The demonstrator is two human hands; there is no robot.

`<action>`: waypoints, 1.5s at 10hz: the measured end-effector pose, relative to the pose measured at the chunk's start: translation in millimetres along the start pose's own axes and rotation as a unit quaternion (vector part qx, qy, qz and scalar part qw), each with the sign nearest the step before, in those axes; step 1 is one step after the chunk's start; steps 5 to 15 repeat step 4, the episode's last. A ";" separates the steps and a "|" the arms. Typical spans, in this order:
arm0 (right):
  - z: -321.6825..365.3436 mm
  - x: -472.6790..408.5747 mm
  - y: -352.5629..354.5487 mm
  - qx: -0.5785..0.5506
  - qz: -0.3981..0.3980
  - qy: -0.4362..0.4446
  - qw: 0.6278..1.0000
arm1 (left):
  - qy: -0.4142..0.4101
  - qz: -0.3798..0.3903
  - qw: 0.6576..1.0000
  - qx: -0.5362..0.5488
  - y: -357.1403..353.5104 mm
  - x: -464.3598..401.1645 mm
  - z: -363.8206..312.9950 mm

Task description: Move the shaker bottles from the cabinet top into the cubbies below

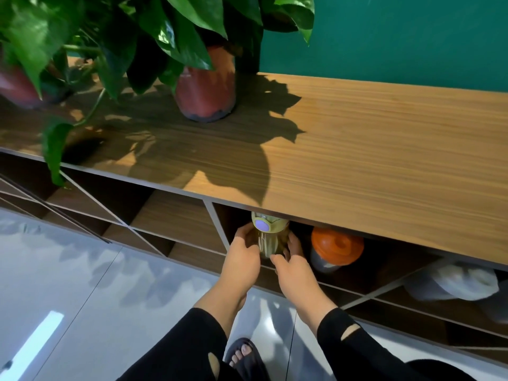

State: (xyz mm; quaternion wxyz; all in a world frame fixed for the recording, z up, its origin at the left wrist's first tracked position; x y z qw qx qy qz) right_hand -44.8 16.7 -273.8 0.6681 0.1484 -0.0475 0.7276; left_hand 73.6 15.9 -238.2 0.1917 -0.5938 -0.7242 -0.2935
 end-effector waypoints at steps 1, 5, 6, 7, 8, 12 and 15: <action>-0.2 -2.3 -1.5 0.011 0.008 0.001 1.000 | -0.004 0.000 1.000 -0.013 -0.8 1.5 -0.7; 6.5 7.8 4.3 0.054 0.028 -0.003 0.998 | 0.001 -0.006 1.000 -0.022 -3.2 -6.3 4.0; 6.5 7.8 4.3 0.054 0.028 -0.003 0.998 | 0.001 -0.006 1.000 -0.022 -3.2 -6.3 4.0; 6.5 7.8 4.3 0.054 0.028 -0.003 0.998 | 0.001 -0.006 1.000 -0.022 -3.2 -6.3 4.0; 6.5 7.8 4.3 0.054 0.028 -0.003 0.998 | 0.001 -0.006 1.000 -0.022 -3.2 -6.3 4.0; 6.5 7.8 4.3 0.054 0.028 -0.003 0.998 | 0.001 -0.006 1.000 -0.022 -3.2 -6.3 4.0; 6.5 7.8 4.3 0.054 0.028 -0.003 0.998 | 0.001 -0.006 1.000 -0.022 -3.2 -6.3 4.0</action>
Point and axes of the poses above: each hand's wrist, its own x-axis away from the middle knuckle, its own y-axis out of the back of the hand, z = x × y, the point moved 3 cm from there along -x, towards the middle knuckle, and after that the axes turned 11 degrees about y, right-handed, at the moved point
